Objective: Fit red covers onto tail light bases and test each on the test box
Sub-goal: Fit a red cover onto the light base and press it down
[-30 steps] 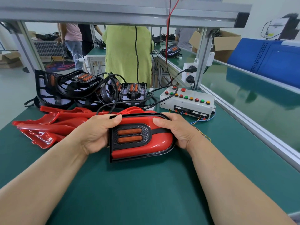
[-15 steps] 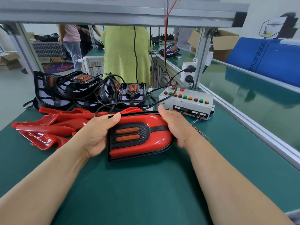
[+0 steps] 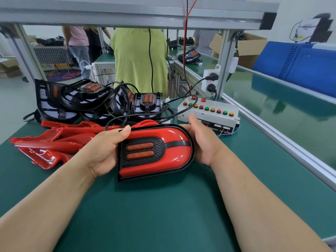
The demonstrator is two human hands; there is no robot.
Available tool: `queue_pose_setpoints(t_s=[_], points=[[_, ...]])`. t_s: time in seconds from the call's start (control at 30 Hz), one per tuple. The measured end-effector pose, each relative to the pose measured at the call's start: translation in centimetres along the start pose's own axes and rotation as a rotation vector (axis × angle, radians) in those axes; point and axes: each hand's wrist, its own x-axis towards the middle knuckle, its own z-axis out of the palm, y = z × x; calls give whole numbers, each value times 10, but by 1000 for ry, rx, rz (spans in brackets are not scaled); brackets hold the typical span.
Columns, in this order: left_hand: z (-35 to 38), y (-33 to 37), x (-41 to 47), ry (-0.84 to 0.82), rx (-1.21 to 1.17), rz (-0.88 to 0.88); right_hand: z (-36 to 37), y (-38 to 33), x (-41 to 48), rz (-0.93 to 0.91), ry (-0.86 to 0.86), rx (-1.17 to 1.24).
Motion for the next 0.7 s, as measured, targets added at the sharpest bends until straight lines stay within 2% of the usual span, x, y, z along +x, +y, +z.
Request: queue_pose_setpoints(t_s=[0.27,0.43,0.57,0.7], points=[[4,6,-5,83,66,72,-5,0,3,-16,-12,45],[10,3,-8,67,88,93,-8,-1,3,-22,13,22],[8,5,-12,-15,114,87,-9,-2,5,-45,92,-56],[-3,8,-11,-19,136,127,-6,1,2,-162,187,-174]])
